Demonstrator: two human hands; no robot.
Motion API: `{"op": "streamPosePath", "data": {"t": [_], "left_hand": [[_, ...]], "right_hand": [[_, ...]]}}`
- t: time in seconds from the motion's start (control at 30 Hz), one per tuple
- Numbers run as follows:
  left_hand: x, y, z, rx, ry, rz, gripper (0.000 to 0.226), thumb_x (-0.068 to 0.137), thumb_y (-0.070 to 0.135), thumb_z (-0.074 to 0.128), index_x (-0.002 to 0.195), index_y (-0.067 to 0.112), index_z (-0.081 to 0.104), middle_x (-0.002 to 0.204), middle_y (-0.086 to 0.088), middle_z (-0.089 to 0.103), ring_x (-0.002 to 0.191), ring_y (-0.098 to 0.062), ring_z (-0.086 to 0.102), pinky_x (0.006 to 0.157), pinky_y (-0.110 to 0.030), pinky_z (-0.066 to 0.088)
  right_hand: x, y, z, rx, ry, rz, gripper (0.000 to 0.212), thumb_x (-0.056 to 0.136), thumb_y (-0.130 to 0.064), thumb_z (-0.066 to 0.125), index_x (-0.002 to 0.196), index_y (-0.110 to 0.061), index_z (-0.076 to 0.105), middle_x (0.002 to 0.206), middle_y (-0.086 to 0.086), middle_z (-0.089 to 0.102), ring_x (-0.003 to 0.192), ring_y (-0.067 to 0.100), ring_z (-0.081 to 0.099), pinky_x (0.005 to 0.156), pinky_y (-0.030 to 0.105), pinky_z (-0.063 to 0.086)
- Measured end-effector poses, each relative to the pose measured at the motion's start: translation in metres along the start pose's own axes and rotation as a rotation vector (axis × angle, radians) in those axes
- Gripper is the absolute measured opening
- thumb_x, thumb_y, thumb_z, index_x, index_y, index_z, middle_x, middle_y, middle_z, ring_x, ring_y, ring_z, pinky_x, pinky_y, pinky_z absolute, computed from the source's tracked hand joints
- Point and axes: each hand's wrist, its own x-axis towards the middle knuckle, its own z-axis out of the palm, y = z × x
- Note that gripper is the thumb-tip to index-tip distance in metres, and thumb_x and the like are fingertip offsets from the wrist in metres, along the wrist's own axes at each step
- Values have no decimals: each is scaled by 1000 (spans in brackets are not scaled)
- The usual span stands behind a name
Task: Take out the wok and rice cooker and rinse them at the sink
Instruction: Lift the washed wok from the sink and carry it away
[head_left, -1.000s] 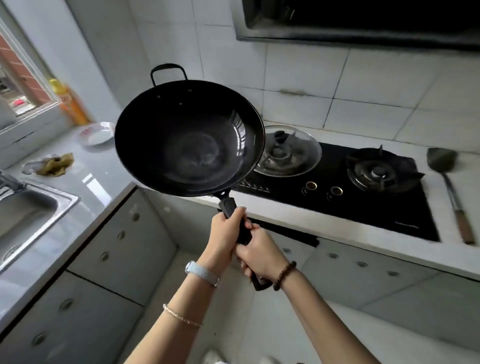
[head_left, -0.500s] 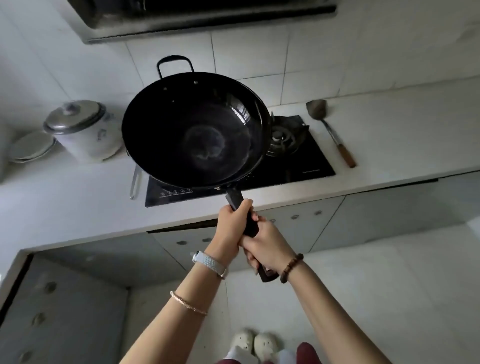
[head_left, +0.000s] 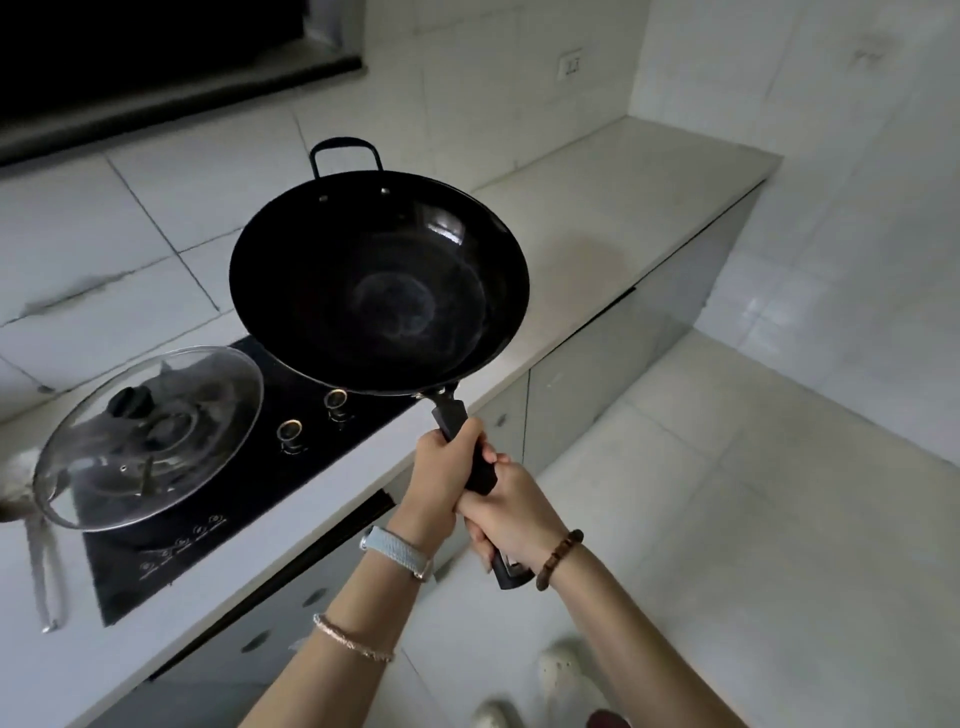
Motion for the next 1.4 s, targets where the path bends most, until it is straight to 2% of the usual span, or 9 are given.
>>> {"op": "streamPosePath", "data": {"t": [0.2,0.33,0.53,0.73,0.93,1.1,1.27,1.4], "left_hand": [[21,-4,57,54,-125,-43,25,89,5,52,64,6,49,48,-4,51,49,-18,57,53,-24,53],[40,-6,103,86,-182,-71,22,88,4,52,67,5,48,49,-5,50,48,-19,54,54,-26,52],[73,-6,188,118,-228,-94,23,90,8,54,67,6,50,50,-5,52,49,-19,56,59,-28,52],[92,-10,272,68,-240,-94,24,90,6,54,67,6,50,48,-5,48,50,-21,51,55,-28,51],[109,-11,334,84,-303,-96,24,93,7,52,68,6,50,50,-6,50,48,-18,57,53,-24,53],[140,-14,382,123,-316,-111,23,92,10,55,69,7,52,50,-3,52,49,-17,57,63,-31,53],[176,-13,440,123,-349,-111,22,93,11,54,72,8,52,51,-3,52,55,-18,57,57,-26,54],[216,-5,497,129,-394,-106,22,93,11,53,71,9,51,50,-1,53,54,-18,58,61,-29,53]], "right_hand": [[8,7,-49,55,135,12,11,77,0,45,69,-7,43,41,7,40,30,21,36,38,25,40],[21,12,-93,86,184,20,3,75,-1,46,74,-4,46,41,6,41,32,21,37,39,27,42],[43,11,-178,122,222,31,4,76,-4,49,79,-5,46,43,4,43,34,21,40,40,27,43],[52,8,-261,135,244,40,12,80,-1,48,70,-6,45,43,6,42,33,20,37,39,25,41],[61,7,-323,129,271,32,23,79,0,46,57,-8,46,40,7,42,32,22,37,39,25,41],[85,10,-371,156,317,67,10,81,0,48,72,-5,47,41,4,44,32,18,39,38,24,42],[116,7,-430,131,363,87,8,82,-1,49,75,-5,47,42,3,45,31,17,41,37,25,43],[148,-1,-488,91,407,60,5,83,-2,50,78,-3,49,45,5,47,33,17,43,38,26,45]]}}
